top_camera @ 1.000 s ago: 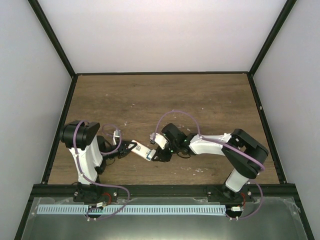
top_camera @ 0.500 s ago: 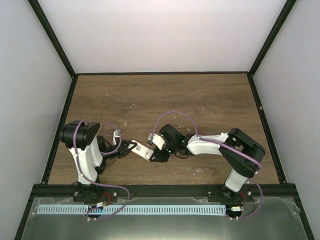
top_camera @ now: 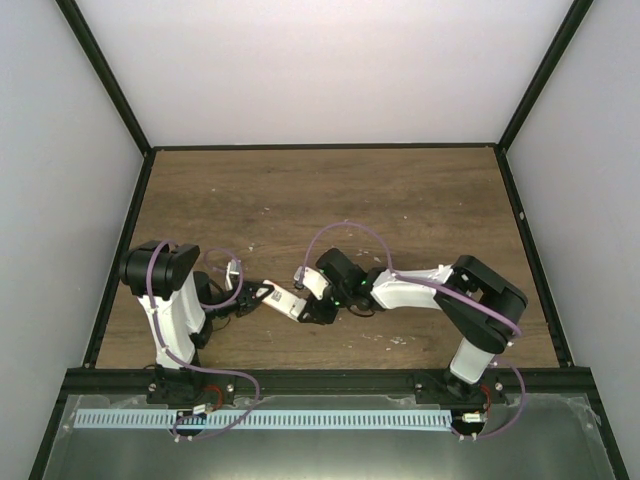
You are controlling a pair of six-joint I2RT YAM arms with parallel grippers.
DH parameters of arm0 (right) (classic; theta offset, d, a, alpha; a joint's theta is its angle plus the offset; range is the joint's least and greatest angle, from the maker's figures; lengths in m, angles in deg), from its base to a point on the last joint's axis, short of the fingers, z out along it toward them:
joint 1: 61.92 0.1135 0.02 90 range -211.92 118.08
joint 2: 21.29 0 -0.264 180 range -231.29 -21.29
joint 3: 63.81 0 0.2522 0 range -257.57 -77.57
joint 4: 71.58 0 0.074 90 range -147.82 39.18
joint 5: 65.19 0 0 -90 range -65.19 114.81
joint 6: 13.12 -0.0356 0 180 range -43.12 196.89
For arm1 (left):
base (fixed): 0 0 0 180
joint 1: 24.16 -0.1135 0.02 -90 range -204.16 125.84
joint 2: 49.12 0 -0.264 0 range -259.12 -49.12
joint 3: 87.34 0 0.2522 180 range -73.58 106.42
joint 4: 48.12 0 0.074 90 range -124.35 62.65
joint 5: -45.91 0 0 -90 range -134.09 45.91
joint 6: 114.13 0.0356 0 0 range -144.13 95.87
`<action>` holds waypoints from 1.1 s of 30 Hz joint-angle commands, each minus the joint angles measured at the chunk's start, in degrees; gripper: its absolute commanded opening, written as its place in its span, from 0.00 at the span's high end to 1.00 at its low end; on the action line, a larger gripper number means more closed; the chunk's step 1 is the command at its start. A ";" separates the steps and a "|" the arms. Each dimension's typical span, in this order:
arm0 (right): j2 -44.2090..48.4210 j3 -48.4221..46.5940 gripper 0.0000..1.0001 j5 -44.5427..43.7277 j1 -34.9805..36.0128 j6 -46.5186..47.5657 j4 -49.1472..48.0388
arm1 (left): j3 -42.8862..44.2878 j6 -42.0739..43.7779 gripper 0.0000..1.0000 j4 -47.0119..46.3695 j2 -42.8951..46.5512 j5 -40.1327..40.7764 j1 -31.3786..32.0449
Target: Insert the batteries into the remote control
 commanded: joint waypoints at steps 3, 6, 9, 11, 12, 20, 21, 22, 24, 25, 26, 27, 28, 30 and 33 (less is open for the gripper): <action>-1.90 -3.07 0.57 -2.63 1.32 2.39 -0.35 | -1.16 4.78 1.00 -3.56 -1.89 1.68 0.16; -1.80 -3.22 0.56 -3.51 1.67 2.83 -0.36 | -1.16 4.90 1.00 -3.56 -1.91 1.67 0.17; -1.17 -2.93 0.56 -5.39 2.00 3.30 -0.64 | -1.25 4.99 1.00 -3.60 -1.75 1.68 0.19; -0.44 -2.59 0.57 -6.20 2.04 3.64 -1.09 | -1.25 4.99 1.00 -3.57 -1.81 1.61 0.14; 0.07 -2.46 0.57 -6.57 2.12 3.82 -1.33 | -1.20 5.02 1.00 -3.56 -1.80 1.62 0.17; 3.40 -0.90 0.59 -9.15 2.77 5.30 -2.40 | -1.24 5.04 1.00 -3.56 -1.81 1.54 0.20; 3.75 -0.75 0.59 -9.43 2.81 5.47 -2.46 | -1.24 5.08 1.00 -3.55 -1.80 1.53 0.20; 4.10 -0.61 0.59 -9.77 2.82 5.60 -2.50 | -1.25 5.08 1.00 -3.55 -1.75 1.57 0.21; 4.80 -0.19 0.59 -10.29 2.80 5.89 -2.78 | -1.20 5.08 1.00 -3.59 -1.78 1.59 0.16; 5.23 -0.05 0.59 -10.40 2.75 6.01 -2.86 | -1.19 5.04 1.00 -3.56 -1.80 1.58 0.14; 5.35 0.06 0.59 -10.13 2.78 6.19 -2.97 | -1.16 5.08 1.00 -3.56 -1.80 1.55 0.17; 5.26 -0.02 0.59 -9.68 2.79 6.29 -2.90 | -1.16 5.00 1.00 -3.55 -1.80 1.58 0.21; 4.94 -0.24 0.59 -9.29 2.82 6.37 -2.74 | -1.16 4.99 1.00 -3.55 -1.74 1.59 0.21; 4.02 -0.74 0.59 -8.58 2.81 6.35 -2.24 | -1.16 4.99 1.00 -3.56 -1.76 1.57 0.18; 3.06 -0.92 0.59 -7.58 2.79 6.39 -1.90 | -1.25 5.05 1.00 -3.55 -1.71 1.59 0.17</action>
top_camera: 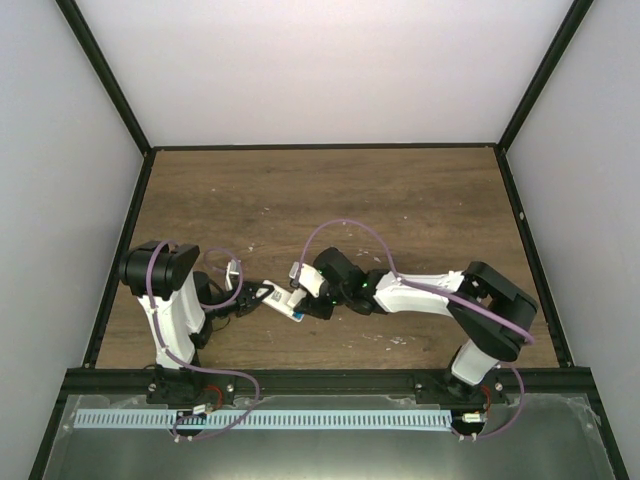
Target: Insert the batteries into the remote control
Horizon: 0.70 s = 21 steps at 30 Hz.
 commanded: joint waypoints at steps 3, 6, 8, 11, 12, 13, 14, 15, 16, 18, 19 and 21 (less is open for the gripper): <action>-1.43 -0.44 0.59 1.91 0.36 0.90 0.36 | -1.18 4.27 1.00 -3.51 -1.67 1.86 0.24; -2.00 -0.36 0.59 2.10 0.38 0.97 0.95 | -1.10 4.19 1.00 -3.55 -1.62 1.81 0.26; -2.57 -0.37 0.59 2.30 0.35 1.04 1.16 | -1.09 4.14 1.00 -3.52 -1.62 1.77 0.25; -3.45 -0.29 0.59 2.01 0.38 1.12 1.39 | -1.01 4.09 1.00 -3.51 -1.61 1.76 0.25; -3.67 -0.31 0.59 1.90 0.38 1.16 1.44 | -0.92 4.09 1.00 -3.51 -1.62 1.76 0.29; -3.89 -0.36 0.59 1.89 0.37 1.22 1.44 | -0.92 4.07 1.00 -3.51 -1.63 1.78 0.31; -4.08 -0.35 0.58 1.90 0.39 1.22 1.44 | -0.92 4.09 1.00 -3.51 -1.60 1.72 0.33; -4.25 -0.29 0.58 1.97 0.40 1.29 1.30 | -0.92 4.01 1.00 -3.55 -1.62 1.73 0.32; -4.43 -0.25 0.58 1.98 0.43 1.41 1.27 | -0.92 3.99 1.00 -3.52 -1.63 1.75 0.27; -4.78 -0.33 0.57 1.87 0.44 1.63 1.27 | -0.83 4.00 1.00 -3.51 -1.62 1.63 0.27; -4.91 -0.32 0.57 1.76 0.48 1.73 1.22 | -0.83 4.01 1.00 -3.55 -1.63 1.62 0.28; -5.15 -0.27 0.57 1.80 0.48 1.87 1.09 | -0.83 4.01 1.00 -3.51 -1.63 1.69 0.31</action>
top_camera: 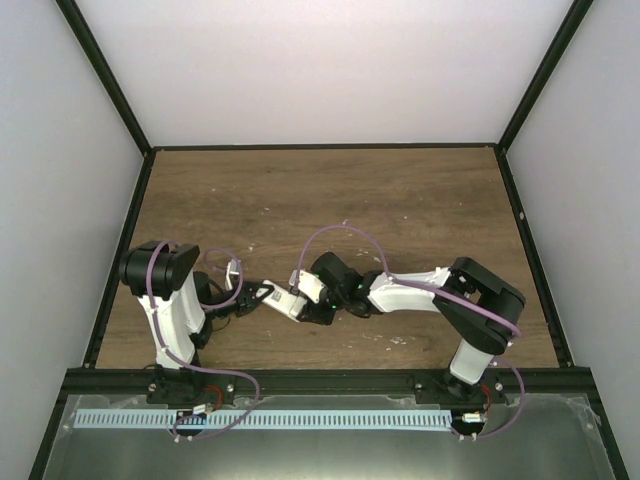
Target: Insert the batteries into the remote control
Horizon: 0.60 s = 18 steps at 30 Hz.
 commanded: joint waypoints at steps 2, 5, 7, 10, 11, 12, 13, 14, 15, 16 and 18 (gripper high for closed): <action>-1.42 -0.30 0.57 0.13 0.53 1.28 -0.06 | -0.75 4.01 1.00 -3.51 -1.74 1.64 0.30; -1.66 -0.35 0.57 0.05 0.67 1.65 -0.04 | -0.65 4.01 1.00 -3.51 -1.74 1.60 0.25; -1.88 -0.47 0.56 0.13 0.79 1.80 0.14 | -0.58 3.88 1.00 -3.51 -1.74 1.50 0.21; -2.38 -0.58 0.56 -0.09 0.81 2.02 0.19 | -0.57 3.92 1.00 -3.51 -1.74 1.44 0.25; -2.53 -0.67 0.56 -0.22 0.80 1.97 0.17 | -0.52 3.92 1.00 -3.51 -1.74 1.45 0.29; -2.63 -0.63 0.55 -0.28 0.81 1.96 0.11 | -0.48 3.92 1.00 -3.51 -1.74 1.45 0.28; -2.74 -0.74 0.54 -0.38 0.81 1.96 0.13 | -0.48 3.92 1.00 -3.51 -1.76 1.45 0.28; -2.84 -0.87 0.54 -0.44 0.84 1.89 0.21 | -0.43 3.92 1.00 -3.51 -1.76 1.42 0.26; -2.93 -1.07 0.53 -0.53 0.84 1.87 0.28 | -0.47 3.92 1.00 -3.51 -1.78 1.35 0.27; -2.93 -1.21 0.52 -0.63 0.83 1.87 0.32 | -0.48 3.91 1.00 -3.51 -1.76 1.38 0.22; -2.66 -1.22 0.51 -0.64 0.87 1.80 0.25 | -0.50 3.92 1.00 -3.53 -1.74 1.36 0.25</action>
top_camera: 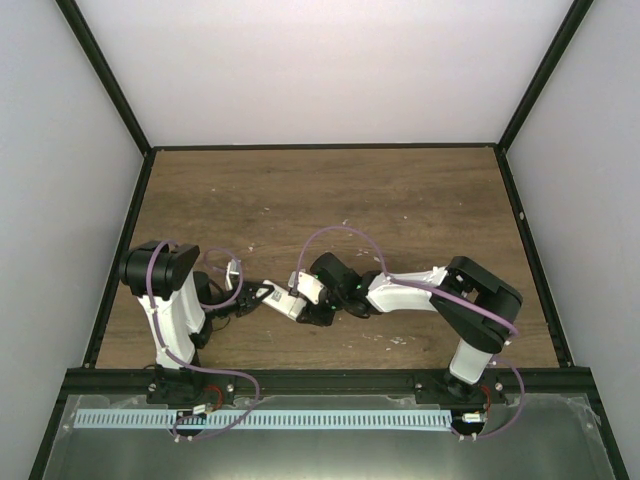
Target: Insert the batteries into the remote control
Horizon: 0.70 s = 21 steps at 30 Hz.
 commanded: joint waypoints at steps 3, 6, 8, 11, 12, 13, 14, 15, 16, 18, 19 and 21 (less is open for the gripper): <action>-1.11 -1.13 0.49 -1.39 0.70 0.86 0.54 | -0.66 3.85 1.00 -3.51 -1.74 1.45 0.28; -0.61 -1.07 0.48 -1.46 0.76 0.86 0.45 | -0.68 3.79 1.00 -3.51 -1.74 1.46 0.20; -0.39 -0.99 0.47 -1.46 0.71 0.82 0.13 | -0.67 3.81 1.00 -3.51 -1.74 1.53 0.27; -0.06 -0.99 0.46 -1.66 0.70 0.73 -0.18 | -0.75 3.83 1.00 -3.51 -1.66 1.50 0.25; 0.08 -0.90 0.45 -1.71 0.70 0.75 -0.38 | -0.76 3.81 1.00 -3.51 -1.61 1.52 0.29; 0.25 -0.87 0.44 -1.81 0.71 0.73 -0.55 | -0.81 3.85 1.00 -3.51 -1.58 1.51 0.27; 0.46 -0.70 0.43 -1.85 0.70 0.76 -0.66 | -0.85 3.85 1.00 -3.51 -1.56 1.51 0.28; 0.68 -0.67 0.42 -1.91 0.73 0.75 -0.81 | -0.85 3.85 1.00 -3.52 -1.56 1.58 0.27; 0.94 -0.58 0.41 -1.91 0.69 0.75 -0.98 | -0.85 3.79 1.00 -3.51 -1.56 1.62 0.28; 1.33 -0.50 0.40 -1.72 0.72 0.85 -1.13 | -0.79 3.77 1.00 -3.51 -1.52 1.61 0.30; 1.52 -0.47 0.39 -1.49 0.69 0.94 -1.22 | -0.84 3.77 1.00 -3.51 -1.47 1.62 0.28; 1.93 -0.35 0.37 -0.74 0.74 1.23 -1.55 | -0.85 3.73 1.00 -3.55 -1.47 1.60 0.23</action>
